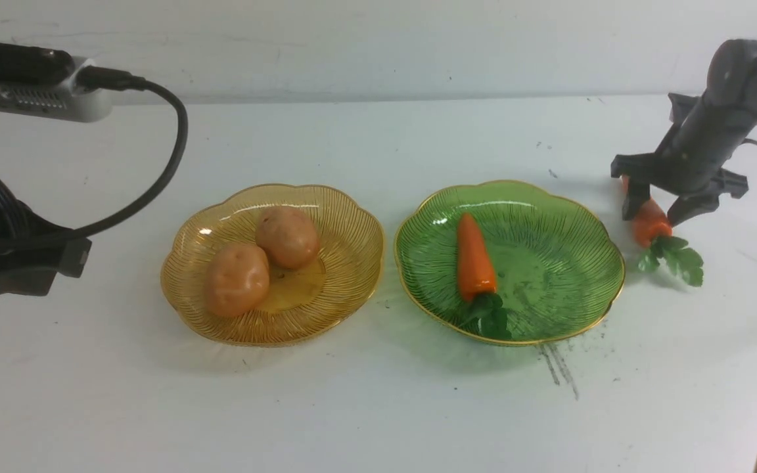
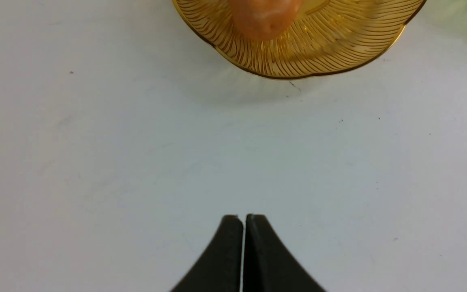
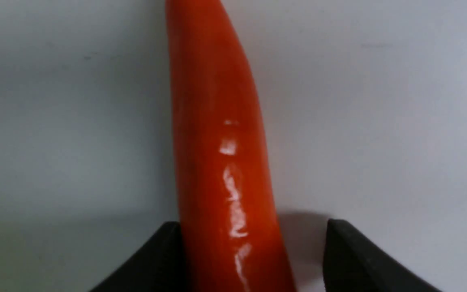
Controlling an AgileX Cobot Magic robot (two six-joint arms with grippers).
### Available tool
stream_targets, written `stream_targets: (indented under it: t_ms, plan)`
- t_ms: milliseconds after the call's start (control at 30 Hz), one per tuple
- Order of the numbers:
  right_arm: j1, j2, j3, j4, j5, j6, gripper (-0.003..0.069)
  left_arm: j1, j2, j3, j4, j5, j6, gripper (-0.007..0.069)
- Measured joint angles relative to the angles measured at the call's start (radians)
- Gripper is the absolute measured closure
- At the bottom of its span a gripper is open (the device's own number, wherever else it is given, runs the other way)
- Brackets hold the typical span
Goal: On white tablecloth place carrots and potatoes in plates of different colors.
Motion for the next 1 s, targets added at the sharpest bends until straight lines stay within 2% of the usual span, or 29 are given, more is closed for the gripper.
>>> stream_targets:
  t_ms: [67,100,367,567,767,1000]
  plan:
    - [0.0,0.0,0.0,-0.005,-0.001,0.0,0.034,0.0,0.0,0.0,0.0,0.0,0.0,0.0628]
    - [0.0,0.0,0.0,0.002,-0.002,0.0,0.0353,0.0,0.0,0.0,0.0,0.0,0.0,0.0628]
    - [-0.001,-0.062,0.006,0.084,0.0,-0.052,0.0349,0.0,0.0,0.0,0.0,0.0,0.0,0.0628]
    - [0.009,-0.311,0.006,0.167,0.0,-0.101,0.0349,0.0,0.0,0.0,0.0,0.0,0.0,0.0628]
    - [0.094,-0.399,0.023,0.192,0.0,-0.109,0.0349,0.0,0.0,0.0,0.0,0.0,0.0,0.0628]
    - [0.245,-0.366,0.232,0.153,0.009,-0.103,0.0349,0.0,0.0,0.0,0.0,0.0,0.0,0.0628]
